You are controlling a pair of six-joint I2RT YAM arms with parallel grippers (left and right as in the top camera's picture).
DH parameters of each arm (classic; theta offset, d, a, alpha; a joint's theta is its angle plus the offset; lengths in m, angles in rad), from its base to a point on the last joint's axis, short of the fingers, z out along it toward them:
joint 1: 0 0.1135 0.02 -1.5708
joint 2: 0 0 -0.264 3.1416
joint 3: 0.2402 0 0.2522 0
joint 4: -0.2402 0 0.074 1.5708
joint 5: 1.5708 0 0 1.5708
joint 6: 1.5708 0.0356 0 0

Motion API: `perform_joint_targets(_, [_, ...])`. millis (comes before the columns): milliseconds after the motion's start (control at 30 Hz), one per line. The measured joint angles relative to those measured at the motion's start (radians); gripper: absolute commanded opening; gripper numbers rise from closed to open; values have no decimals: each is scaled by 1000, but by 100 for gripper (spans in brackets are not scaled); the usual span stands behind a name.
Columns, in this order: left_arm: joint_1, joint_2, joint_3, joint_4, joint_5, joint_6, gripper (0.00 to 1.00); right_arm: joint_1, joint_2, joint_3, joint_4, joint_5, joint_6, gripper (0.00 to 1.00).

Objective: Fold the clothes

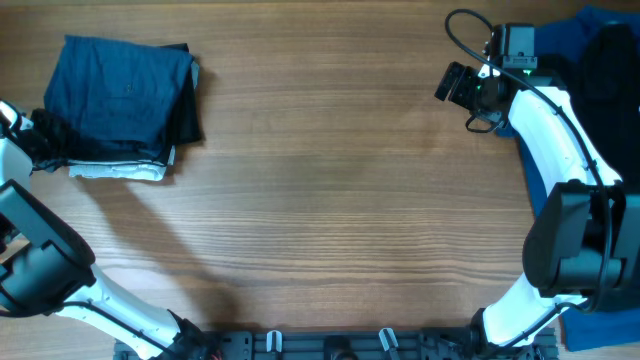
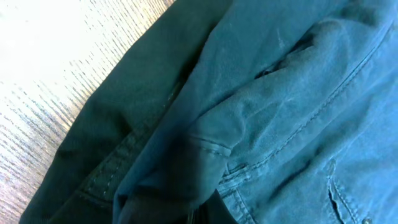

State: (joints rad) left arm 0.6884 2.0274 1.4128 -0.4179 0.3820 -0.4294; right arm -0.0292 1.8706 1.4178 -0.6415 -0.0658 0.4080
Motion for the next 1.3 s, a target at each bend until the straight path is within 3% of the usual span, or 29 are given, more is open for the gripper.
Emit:
perform_joint_targets(200, [-3,-66,0,-12,6,-16,4,0,0,0,0,0,0,100])
perform_joint_targets(367, [-72,-277,-1,-35,8,-37,4,0,0,0,0,0,0,99])
perform_joint_targets(533, [-237,-419,0,-30,10,-43,17,0,0,0,0,0,0,99])
perform_joint_targets(600, [-310,-425,0,-29,0,-50,30,0,0,0,0,0,0,99])
perform_joint_targets(633, [-338,-421,0,-31,-5,-49,41,0,0,0,0,0,0,99])
perform_joint_targets(700, [-388,-417,0,-32,-30,-51,85,0,0,0,0,0,0,100])
perform_joint_targets(733, [-411,-416,0,-27,-40,-53,100,0,0,0,0,0,0,100])
perform_joint_targets(967, [-509,-416,0,-19,-71,-55,100,0,0,0,0,0,0,100])
perform_joint_targets(1300, [-519,-416,0,-19,-72,-55,100,0,0,0,0,0,0,100])
